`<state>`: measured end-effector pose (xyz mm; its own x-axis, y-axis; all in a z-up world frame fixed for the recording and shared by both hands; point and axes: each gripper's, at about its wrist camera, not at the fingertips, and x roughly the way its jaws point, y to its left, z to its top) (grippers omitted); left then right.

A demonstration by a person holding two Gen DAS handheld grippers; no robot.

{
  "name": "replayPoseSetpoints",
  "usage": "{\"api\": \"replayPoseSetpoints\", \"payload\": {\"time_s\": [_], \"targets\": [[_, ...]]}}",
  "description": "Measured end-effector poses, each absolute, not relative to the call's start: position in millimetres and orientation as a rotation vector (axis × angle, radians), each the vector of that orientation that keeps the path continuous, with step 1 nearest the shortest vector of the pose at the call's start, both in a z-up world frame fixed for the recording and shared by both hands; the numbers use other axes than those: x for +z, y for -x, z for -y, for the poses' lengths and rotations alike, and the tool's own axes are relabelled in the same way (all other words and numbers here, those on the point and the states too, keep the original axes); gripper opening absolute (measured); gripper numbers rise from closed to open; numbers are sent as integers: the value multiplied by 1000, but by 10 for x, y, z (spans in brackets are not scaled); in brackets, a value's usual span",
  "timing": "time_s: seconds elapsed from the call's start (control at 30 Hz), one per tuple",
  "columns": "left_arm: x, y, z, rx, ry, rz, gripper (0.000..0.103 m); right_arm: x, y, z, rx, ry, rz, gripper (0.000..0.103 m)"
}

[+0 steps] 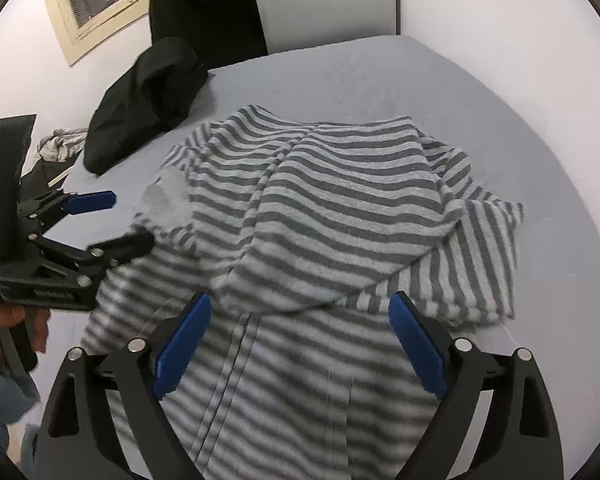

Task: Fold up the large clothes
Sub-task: 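Open both tools and release the hoodie, moving back to view it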

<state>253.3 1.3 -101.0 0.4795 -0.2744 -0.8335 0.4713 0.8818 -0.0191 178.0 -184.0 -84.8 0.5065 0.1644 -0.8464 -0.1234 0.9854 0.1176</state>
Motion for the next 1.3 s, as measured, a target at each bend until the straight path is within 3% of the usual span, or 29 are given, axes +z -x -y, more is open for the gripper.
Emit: {"api": "replayPoseSetpoints", "payload": {"time_s": [0.23,0.67,0.97,1.3], "targets": [[-1010,-2039,-668,-380,-174,-1039,97,-739,-1130,2038,182,-108,-1049,90],[-1640,-1133,-1615,-260,84,-1224,96,-1269,169,2815,156,-477,-1144,90],[-2028,-1029,-1562,-339,119,-1302,96,-1764,563,2928,96,-584,-1236,90],[-2058,-1009,-1469,-442,116,-1313,96,-1805,528,2842,137,-622,-1217,89]]}}
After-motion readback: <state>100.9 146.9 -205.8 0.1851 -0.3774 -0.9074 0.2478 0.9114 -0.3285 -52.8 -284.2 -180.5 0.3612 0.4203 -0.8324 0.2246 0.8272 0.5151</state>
